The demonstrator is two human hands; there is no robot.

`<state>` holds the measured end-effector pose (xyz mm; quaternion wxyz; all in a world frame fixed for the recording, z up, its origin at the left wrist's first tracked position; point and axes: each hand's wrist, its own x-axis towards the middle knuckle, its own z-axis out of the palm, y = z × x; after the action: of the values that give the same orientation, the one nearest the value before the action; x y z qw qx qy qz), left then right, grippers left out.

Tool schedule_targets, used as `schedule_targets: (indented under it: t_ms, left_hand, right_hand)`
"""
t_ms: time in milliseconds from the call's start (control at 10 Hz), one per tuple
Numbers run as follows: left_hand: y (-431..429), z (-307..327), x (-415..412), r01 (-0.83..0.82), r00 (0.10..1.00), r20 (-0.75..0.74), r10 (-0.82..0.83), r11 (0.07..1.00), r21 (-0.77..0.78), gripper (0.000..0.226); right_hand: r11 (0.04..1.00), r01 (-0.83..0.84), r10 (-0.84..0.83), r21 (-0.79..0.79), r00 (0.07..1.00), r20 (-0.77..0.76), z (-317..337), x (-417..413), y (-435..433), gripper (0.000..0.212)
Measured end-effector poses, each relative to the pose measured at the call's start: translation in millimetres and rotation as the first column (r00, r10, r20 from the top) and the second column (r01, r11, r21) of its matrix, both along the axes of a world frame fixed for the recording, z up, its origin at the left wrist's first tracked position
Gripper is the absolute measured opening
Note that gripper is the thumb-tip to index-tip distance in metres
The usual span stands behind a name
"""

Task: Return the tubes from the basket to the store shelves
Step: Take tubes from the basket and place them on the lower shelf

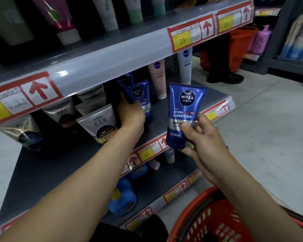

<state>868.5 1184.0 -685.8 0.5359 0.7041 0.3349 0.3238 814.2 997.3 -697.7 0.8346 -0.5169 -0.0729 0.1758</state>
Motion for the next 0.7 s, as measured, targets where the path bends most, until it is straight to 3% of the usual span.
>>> schedule_targets:
  t_ms: [100,300,400,500,600,700]
  left_hand:
    - [8,-1,10,-0.012,0.981,-0.194,0.028,0.996,0.083,0.055]
    - [8,11,19,0.063,0.897,-0.437,-0.065,0.998,-0.02,0.045]
    - [3,13,18,0.065,0.842,-0.54,-0.021,0.996,0.062,0.041]
    - [3,12,21,0.121,0.776,-0.625,0.083,0.953,0.276,0.038]
    - [-32,32,-14,0.02,0.753,-0.657,-0.029,1.0,-0.021,0.06]
    - [-43,39,-42,-0.277,0.958,-0.008,0.286,0.922,-0.271,0.053]
  right_hand:
    - [0.999,-0.014,0.015,0.036,1.0,-0.008,-1,5,4,0.022]
    - [0.999,-0.022,0.022,0.031,1.0,0.005,0,12,2,0.021]
    - [1.0,-0.017,0.017,0.018,1.0,0.023,2,17,0,0.021]
    - [1.0,-0.011,0.011,-0.007,0.999,0.036,5,21,1,0.02]
    - [0.996,0.007,0.003,-0.094,0.993,0.114,9,27,3,0.019]
    - [0.981,0.019,0.023,-0.194,0.978,0.208,12,35,9,0.021]
